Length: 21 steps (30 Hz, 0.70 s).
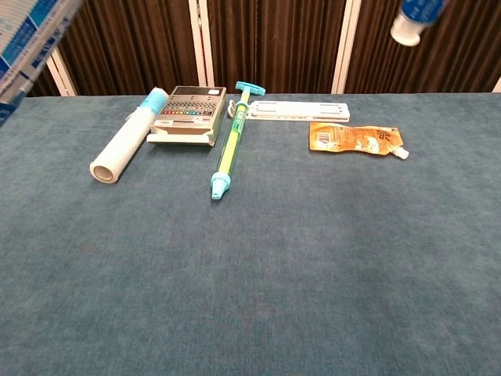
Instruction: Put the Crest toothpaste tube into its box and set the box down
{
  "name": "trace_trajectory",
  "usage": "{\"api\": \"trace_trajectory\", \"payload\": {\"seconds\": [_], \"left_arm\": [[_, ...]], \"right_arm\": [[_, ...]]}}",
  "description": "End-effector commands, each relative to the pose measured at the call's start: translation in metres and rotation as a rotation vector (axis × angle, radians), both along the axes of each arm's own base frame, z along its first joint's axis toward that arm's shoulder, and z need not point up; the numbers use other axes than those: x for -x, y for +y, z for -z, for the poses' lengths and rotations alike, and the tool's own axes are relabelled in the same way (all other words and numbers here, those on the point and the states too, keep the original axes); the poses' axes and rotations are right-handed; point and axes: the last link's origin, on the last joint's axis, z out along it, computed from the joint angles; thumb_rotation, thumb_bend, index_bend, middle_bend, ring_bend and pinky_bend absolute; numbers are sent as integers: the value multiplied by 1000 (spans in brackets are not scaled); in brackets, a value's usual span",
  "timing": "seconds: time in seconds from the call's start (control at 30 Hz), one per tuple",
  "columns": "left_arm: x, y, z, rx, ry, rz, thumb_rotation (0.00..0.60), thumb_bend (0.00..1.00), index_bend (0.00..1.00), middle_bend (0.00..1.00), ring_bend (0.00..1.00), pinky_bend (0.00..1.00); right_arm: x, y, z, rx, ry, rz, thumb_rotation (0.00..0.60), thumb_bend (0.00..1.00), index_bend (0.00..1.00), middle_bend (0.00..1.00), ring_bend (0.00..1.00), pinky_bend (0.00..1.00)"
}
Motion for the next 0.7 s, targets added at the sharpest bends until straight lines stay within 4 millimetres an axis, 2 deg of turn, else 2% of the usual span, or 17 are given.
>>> {"api": "trace_trajectory", "payload": {"seconds": [0.03,0.3,0.33,0.5,0.7], "left_arm": [[-5,3,7,-10,-13,28,600,334,438,444,170,272],[-8,9,26,-57,-63,69,600,336,438,444,169,272],[-8,10,33,-65,-74,78,600,336,438,445,169,272],[-9,12,46,-79,-99,99,600,336,438,445,169,273],[-20,11,58,-67,-123,145,600,336,438,445,167,273]], "right_arm": [[-26,10,-9,-3,-13,-70,600,466,507,640,290,0],[-79,37,-33,-84,-101,-195,600,468,507,640,290,0],[-93,41,-38,-118,-114,-255,600,467,507,640,290,0],[-113,49,-52,-240,-156,-319,600,468,507,640,290,0],[-133,56,-61,-315,-165,-364,600,466,507,640,290,0]]}}
